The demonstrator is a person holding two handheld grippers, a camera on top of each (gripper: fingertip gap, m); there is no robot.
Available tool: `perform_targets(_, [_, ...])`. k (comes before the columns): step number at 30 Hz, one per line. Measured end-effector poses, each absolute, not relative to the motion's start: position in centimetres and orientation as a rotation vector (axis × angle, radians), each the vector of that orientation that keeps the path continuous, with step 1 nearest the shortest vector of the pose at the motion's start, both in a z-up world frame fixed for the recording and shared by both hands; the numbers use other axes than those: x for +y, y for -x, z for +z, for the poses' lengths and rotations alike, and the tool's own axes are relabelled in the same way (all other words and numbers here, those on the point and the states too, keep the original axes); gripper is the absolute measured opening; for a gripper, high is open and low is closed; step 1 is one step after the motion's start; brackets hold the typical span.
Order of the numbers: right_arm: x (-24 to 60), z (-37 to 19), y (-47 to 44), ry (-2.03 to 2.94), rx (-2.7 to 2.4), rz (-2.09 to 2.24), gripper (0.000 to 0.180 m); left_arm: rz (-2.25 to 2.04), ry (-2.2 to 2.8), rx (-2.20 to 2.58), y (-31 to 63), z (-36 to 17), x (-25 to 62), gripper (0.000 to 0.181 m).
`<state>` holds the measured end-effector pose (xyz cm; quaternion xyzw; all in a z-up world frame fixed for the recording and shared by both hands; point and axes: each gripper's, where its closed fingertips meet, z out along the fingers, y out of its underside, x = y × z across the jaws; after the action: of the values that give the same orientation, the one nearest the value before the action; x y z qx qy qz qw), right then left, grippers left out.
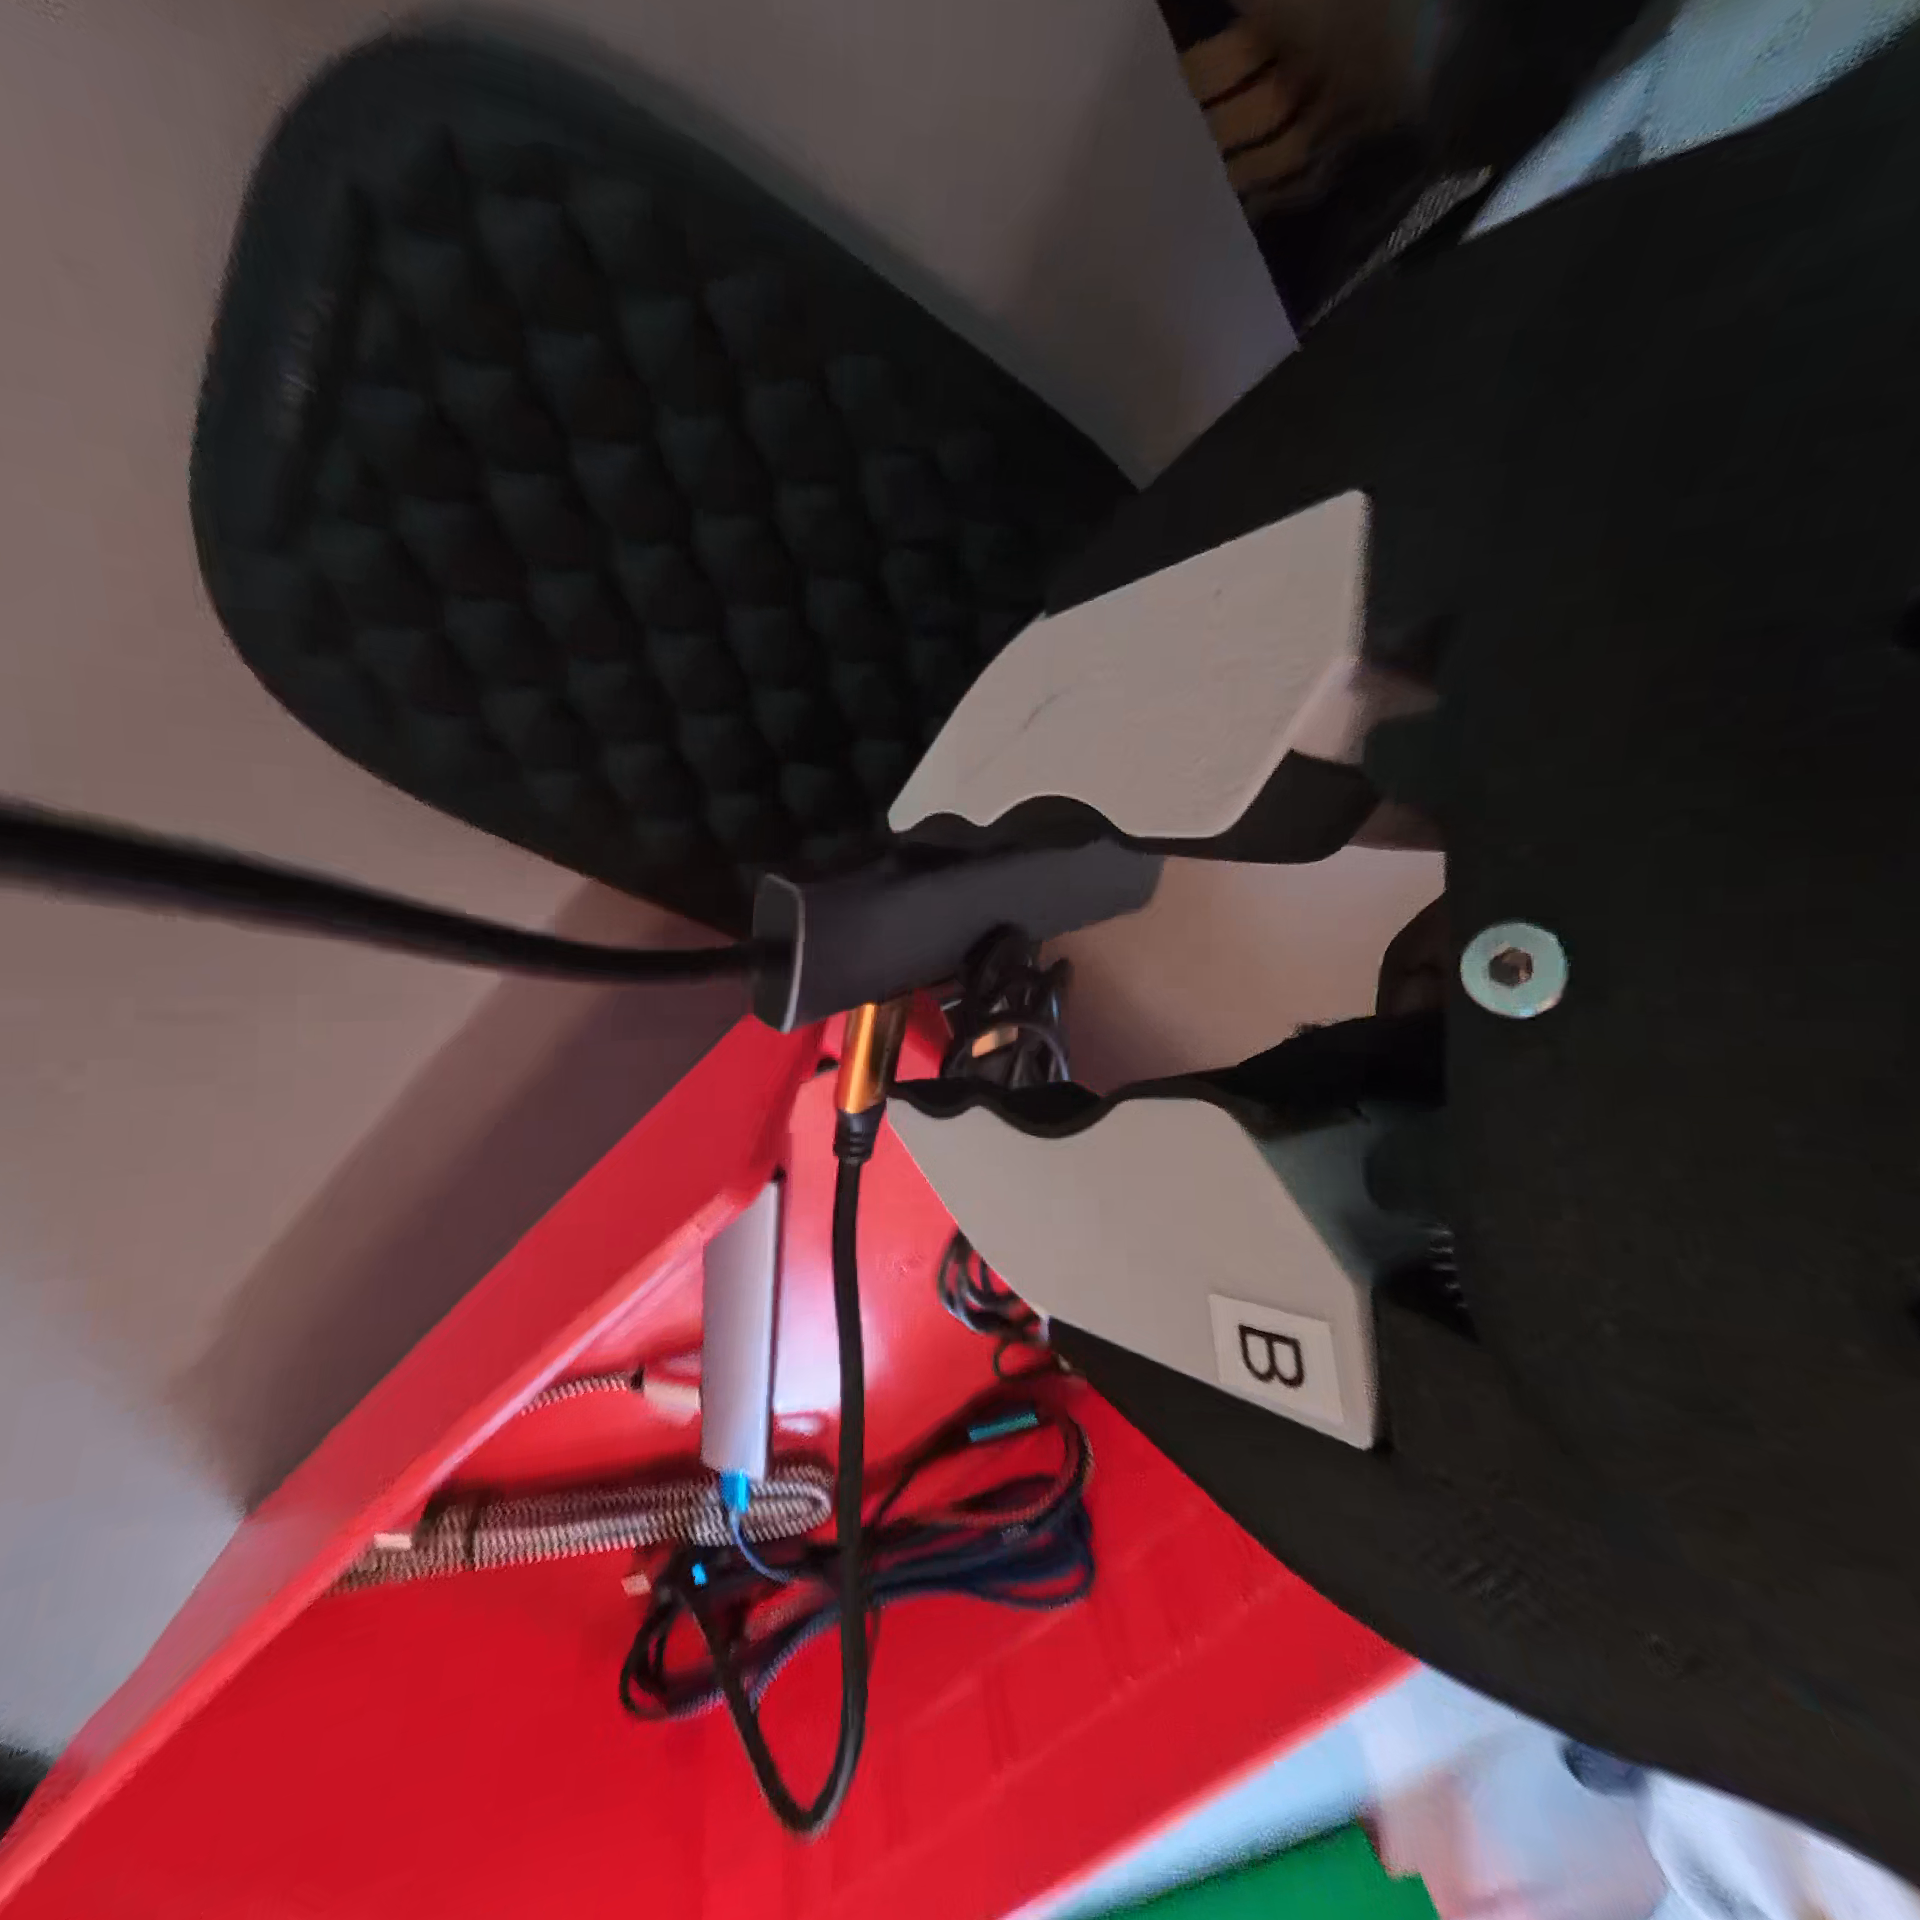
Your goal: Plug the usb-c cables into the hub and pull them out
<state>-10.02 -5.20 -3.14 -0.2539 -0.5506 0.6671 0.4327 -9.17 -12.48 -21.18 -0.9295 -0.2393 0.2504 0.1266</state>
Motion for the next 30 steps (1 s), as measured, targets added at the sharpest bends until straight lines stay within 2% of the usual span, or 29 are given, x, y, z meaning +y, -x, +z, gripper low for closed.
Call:
perform_targets(2, [-5.1,-3.3,10.0,0.635,-1.373,1.655,0.0,0.624,2.682,-0.709,8.9,-21.3,-11.9,0.026])
perform_targets(10, [-4.6,-2.2,8.7,0.608,-1.339,1.766,0.0,0.77,2.454,-0.752,9.6,-17.2,-14.2,0.023])
perform_targets(14, [-5.1,-1.8,7.1,0.545,-1.357,1.911,0.0,0.876,2.237,-0.717,9.6,-13.3,-15.4,0.023])
perform_targets(20, [-3.8,-0.3,3.7,0.39,-1.277,2.142,0.0,0.989,1.706,-0.446,8.3,-4.6,-14.5,0.021])
perform_targets(26, [-2.3,-0.4,2.8,0.376,-1.32,2.239,0.027,1.041,1.485,-0.416,8.5,-1.8,-14.8,0.016])
perform_targets(28, [-1.5,-0.5,3.0,0.394,-1.304,2.211,0.036,1.058,1.376,-0.385,8.0,-0.5,-15.2,0.009])
perform_targets(30, [-1.1,-0.8,3.2,0.41,-1.31,2.206,0.033,0.983,1.249,-0.338,6.9,1.1,-15.1,0.01])
